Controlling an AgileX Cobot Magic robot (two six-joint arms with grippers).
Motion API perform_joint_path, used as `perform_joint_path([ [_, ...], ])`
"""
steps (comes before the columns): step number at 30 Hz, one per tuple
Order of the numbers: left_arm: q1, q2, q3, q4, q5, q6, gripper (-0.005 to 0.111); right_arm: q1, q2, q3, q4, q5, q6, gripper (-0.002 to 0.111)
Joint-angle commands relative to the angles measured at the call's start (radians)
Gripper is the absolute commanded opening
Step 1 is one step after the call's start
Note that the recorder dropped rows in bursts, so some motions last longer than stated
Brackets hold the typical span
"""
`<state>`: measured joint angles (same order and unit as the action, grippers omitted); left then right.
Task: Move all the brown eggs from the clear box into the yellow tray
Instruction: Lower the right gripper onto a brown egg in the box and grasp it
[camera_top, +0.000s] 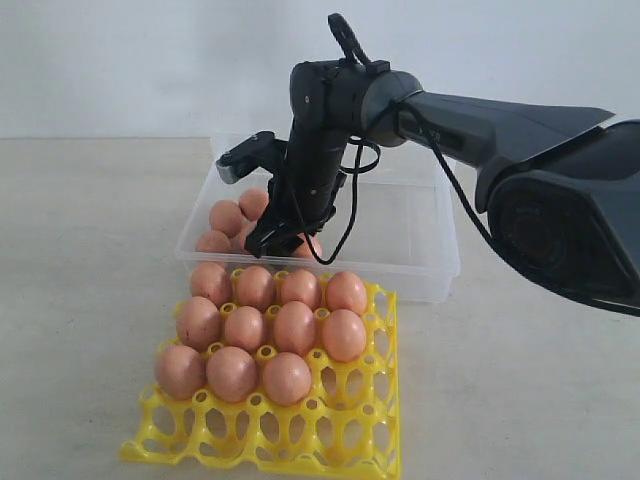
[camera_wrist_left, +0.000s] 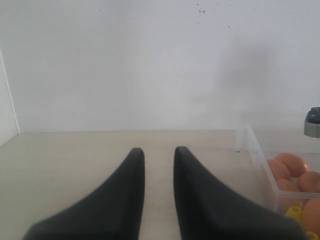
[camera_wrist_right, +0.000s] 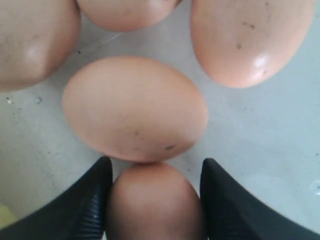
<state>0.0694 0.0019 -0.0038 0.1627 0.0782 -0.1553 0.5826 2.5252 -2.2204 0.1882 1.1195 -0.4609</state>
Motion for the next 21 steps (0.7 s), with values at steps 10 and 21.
perform_joint_path([
  [10, -0.009, -0.002, 0.004, 0.002, -0.002, -0.005, 0.022, -0.003, -0.016, -0.003, -0.018, -0.006, 0.015, 0.000],
  [21, -0.009, -0.002, 0.004, 0.002, -0.002, -0.005, 0.022, -0.003, -0.144, -0.001, -0.018, -0.135, 0.323, 0.000],
])
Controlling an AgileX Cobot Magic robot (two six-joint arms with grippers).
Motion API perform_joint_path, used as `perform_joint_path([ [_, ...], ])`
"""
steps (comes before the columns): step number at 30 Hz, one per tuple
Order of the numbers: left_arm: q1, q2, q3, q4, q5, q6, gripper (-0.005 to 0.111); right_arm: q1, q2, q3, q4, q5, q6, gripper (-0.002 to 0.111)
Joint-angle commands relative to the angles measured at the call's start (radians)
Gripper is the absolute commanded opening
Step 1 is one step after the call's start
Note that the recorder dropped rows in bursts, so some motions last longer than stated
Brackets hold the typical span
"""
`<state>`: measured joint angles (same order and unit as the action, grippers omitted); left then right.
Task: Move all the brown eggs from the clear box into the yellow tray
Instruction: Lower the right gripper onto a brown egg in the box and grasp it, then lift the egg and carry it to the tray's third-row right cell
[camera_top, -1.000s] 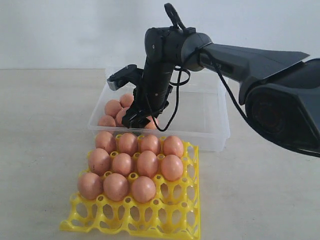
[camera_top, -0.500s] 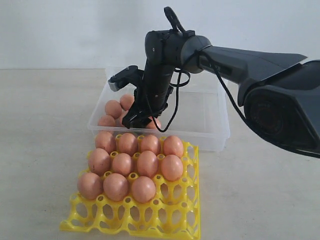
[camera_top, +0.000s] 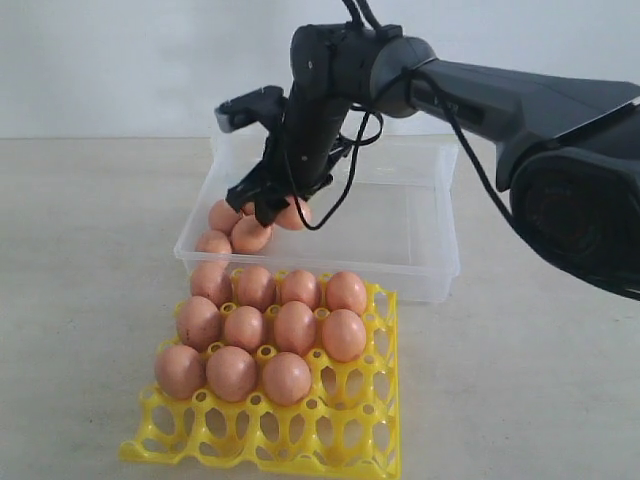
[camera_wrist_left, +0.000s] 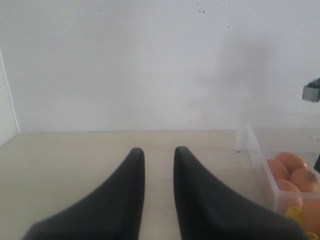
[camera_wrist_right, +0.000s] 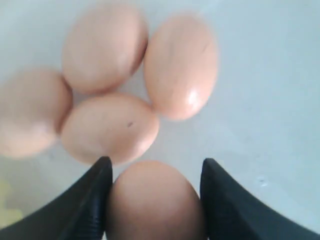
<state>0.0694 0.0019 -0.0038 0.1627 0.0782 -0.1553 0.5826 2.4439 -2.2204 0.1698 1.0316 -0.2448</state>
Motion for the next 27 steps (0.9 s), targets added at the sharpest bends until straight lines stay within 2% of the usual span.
perform_joint_path([
  [1, -0.009, -0.002, 0.004, 0.002, -0.002, -0.005, 0.022, 0.002, -0.075, -0.001, 0.000, -0.049, 0.122, 0.000],
  [6, -0.009, -0.002, 0.004, 0.002, -0.002, -0.005, 0.022, 0.046, -0.150, 0.044, -0.117, -0.081, 0.200, 0.000],
  [9, -0.009, -0.002, 0.004, 0.002, -0.002, -0.005, 0.022, 0.068, -0.217, 0.153, -0.158, -0.222, 0.290, 0.000],
  [12, -0.009, -0.002, 0.004, 0.002, -0.002, -0.005, 0.022, 0.091, -0.321, 0.329, -0.161, -0.480, 0.323, 0.000],
  [13, -0.009, -0.002, 0.004, 0.002, -0.002, -0.005, 0.022, 0.101, -0.364, 0.423, -0.161, -0.614, 0.326, 0.000],
  [16, -0.009, -0.002, 0.004, 0.002, -0.002, -0.005, 0.022, 0.125, -0.492, 0.647, -0.116, -0.860, 0.366, 0.000],
  [20, -0.009, -0.002, 0.004, 0.002, -0.002, -0.005, 0.022, 0.135, -0.641, 0.954, -0.010, -1.103, 0.382, 0.000],
  [22, -0.009, -0.002, 0.004, 0.002, -0.002, -0.005, 0.022, 0.135, -0.724, 1.110, 0.012, -1.206, 0.449, 0.000],
  [25, -0.009, -0.002, 0.004, 0.002, -0.002, -0.005, 0.022, 0.135, -0.852, 1.306, -0.089, -1.320, 0.616, 0.000],
  [27, -0.009, -0.002, 0.004, 0.002, -0.002, -0.005, 0.022, 0.135, -0.919, 1.416, -0.325, -1.424, 0.853, 0.000],
])
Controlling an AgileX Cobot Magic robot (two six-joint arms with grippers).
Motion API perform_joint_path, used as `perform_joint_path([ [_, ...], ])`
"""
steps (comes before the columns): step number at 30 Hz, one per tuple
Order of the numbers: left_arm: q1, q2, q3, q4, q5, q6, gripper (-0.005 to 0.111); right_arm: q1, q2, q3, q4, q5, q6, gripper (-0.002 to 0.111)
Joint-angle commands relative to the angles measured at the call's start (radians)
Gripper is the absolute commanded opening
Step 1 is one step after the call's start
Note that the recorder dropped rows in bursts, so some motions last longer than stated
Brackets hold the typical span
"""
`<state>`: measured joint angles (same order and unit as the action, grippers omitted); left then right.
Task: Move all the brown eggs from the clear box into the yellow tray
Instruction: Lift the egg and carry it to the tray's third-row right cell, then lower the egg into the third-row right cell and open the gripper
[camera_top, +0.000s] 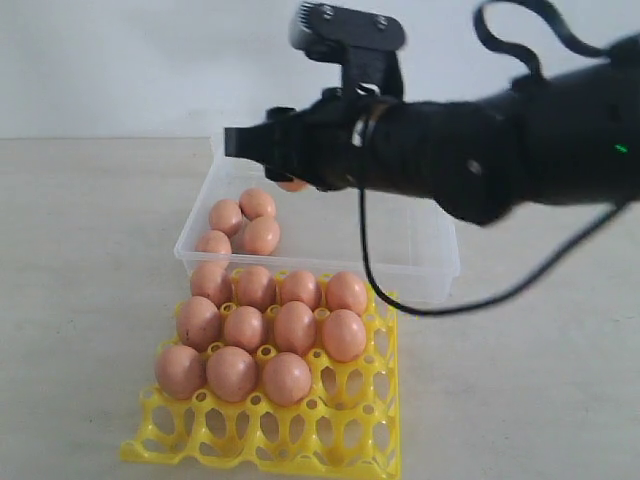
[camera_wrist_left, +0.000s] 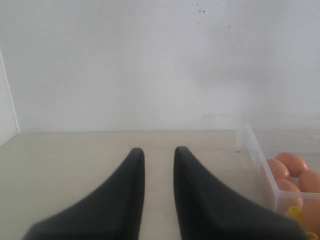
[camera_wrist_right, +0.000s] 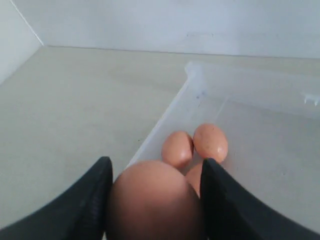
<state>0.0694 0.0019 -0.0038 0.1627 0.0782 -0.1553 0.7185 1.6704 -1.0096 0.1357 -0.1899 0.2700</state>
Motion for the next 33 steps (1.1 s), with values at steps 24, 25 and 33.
perform_joint_path([
  [24, -0.009, -0.002, 0.004, 0.002, -0.002, -0.005, 0.022, -0.199, -0.019, 0.419, -1.259, -0.449, 1.082, 0.000],
  [25, -0.009, -0.002, 0.004, 0.002, -0.002, -0.005, 0.022, -0.188, -0.019, 0.419, -1.259, -0.427, 1.082, 0.000],
  [33, -0.009, -0.002, 0.004, 0.002, -0.002, -0.005, 0.022, -0.130, -0.019, 0.419, -1.239, -0.236, 1.063, 0.000],
])
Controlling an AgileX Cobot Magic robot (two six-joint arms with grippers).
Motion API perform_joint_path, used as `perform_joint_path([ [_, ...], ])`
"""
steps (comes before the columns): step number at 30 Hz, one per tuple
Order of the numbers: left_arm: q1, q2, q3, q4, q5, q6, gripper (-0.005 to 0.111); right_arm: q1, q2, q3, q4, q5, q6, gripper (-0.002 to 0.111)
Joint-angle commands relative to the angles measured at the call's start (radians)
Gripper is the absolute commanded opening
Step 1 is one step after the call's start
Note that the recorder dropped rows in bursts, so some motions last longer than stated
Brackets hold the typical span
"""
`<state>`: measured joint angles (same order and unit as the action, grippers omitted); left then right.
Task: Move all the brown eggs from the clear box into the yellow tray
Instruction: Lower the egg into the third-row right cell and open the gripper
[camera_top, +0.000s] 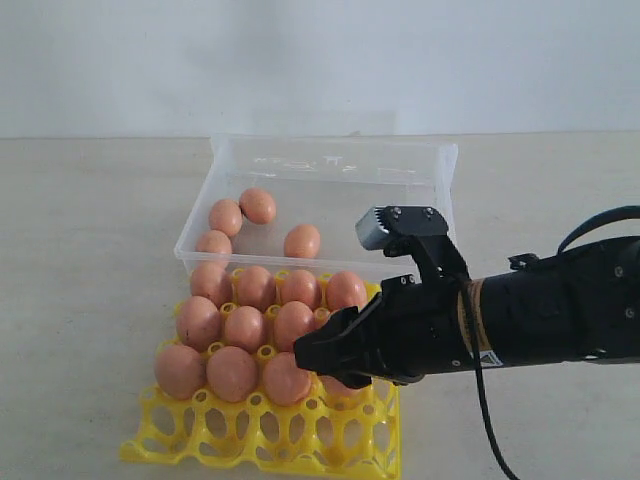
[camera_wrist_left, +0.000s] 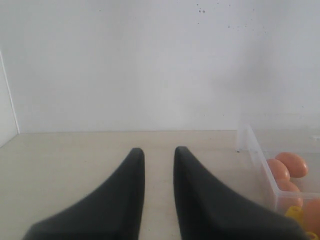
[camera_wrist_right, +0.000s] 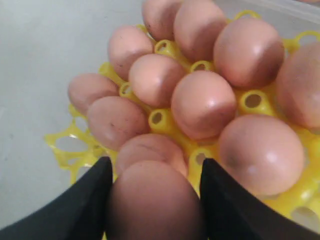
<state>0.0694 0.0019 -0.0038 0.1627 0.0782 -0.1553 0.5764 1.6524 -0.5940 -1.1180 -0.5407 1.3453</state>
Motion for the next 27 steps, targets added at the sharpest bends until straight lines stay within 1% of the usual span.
perform_joint_path([
  [1, -0.009, -0.002, 0.004, 0.002, -0.002, -0.005, 0.022, 0.012, -0.001, 0.003, 0.016, 0.120, -0.013, 0.000],
  [7, -0.009, -0.002, 0.004, 0.002, -0.002, -0.005, 0.022, 0.012, -0.001, 0.001, 0.025, 0.092, -0.013, 0.000],
  [9, -0.009, -0.002, 0.004, 0.002, -0.002, -0.005, 0.022, 0.012, -0.001, 0.001, 0.055, 0.084, -0.013, 0.000],
  [21, -0.009, -0.002, 0.004, 0.002, -0.002, -0.005, 0.022, 0.012, -0.001, 0.001, 0.067, 0.030, -0.126, 0.000],
  [22, -0.009, -0.002, 0.004, 0.002, -0.002, -0.005, 0.022, 0.012, -0.001, 0.001, 0.067, 0.027, -0.131, 0.001],
  [24, -0.009, -0.002, 0.004, 0.002, -0.002, -0.005, 0.022, 0.012, -0.001, 0.001, 0.067, 0.027, -0.142, 0.008],
  [27, -0.009, -0.002, 0.004, 0.002, -0.002, -0.005, 0.022, 0.012, -0.001, 0.001, 0.067, 0.023, -0.160, 0.025],
])
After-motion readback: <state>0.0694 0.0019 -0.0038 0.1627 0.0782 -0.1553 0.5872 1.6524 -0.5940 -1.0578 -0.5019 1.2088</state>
